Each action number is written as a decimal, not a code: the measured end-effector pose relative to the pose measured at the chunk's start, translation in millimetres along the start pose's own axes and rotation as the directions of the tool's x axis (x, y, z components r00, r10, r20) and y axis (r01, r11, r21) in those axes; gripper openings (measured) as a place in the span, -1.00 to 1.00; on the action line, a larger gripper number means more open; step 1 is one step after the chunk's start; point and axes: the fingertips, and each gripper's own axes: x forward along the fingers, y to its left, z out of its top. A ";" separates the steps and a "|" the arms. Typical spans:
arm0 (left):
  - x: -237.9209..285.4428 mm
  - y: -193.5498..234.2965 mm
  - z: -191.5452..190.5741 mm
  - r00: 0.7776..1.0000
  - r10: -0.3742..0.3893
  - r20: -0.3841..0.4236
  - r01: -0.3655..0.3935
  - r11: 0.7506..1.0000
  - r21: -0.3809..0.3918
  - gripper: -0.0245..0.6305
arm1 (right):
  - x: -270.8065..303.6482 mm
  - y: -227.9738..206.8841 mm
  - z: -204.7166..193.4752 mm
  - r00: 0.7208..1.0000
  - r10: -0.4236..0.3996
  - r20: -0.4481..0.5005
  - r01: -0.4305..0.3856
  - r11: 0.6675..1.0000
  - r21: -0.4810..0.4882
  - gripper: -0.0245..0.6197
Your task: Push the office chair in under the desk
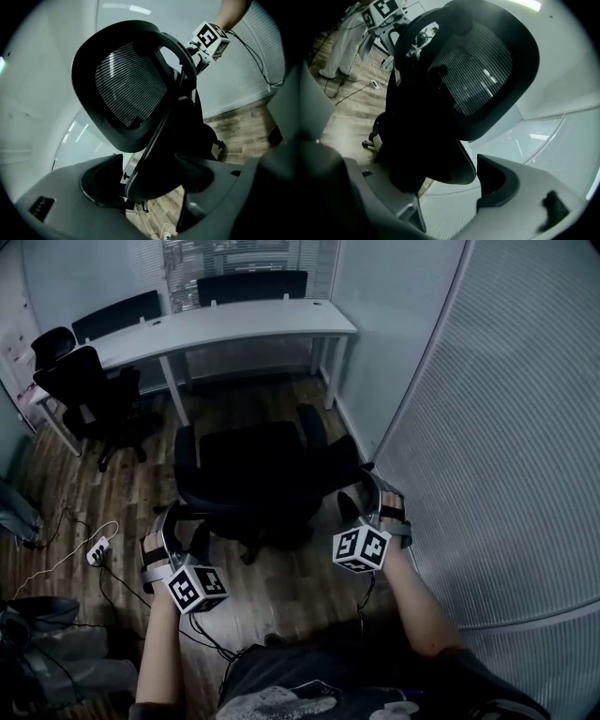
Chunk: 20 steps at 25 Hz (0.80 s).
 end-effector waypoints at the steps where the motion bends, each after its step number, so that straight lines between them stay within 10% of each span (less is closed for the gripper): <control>1: 4.1 0.3 -1.8 1.000 0.005 -0.010 -0.005 1.000 0.028 0.09 | 3.3 0.9 -1.1 1.000 -0.001 -0.009 0.000 1.000 -0.022 0.00; 20: 28.0 -1.3 0.6 0.999 -0.032 0.025 0.029 0.993 0.119 -0.18 | 21.2 -3.2 17.3 0.998 -0.046 0.031 0.048 0.995 -0.091 -0.08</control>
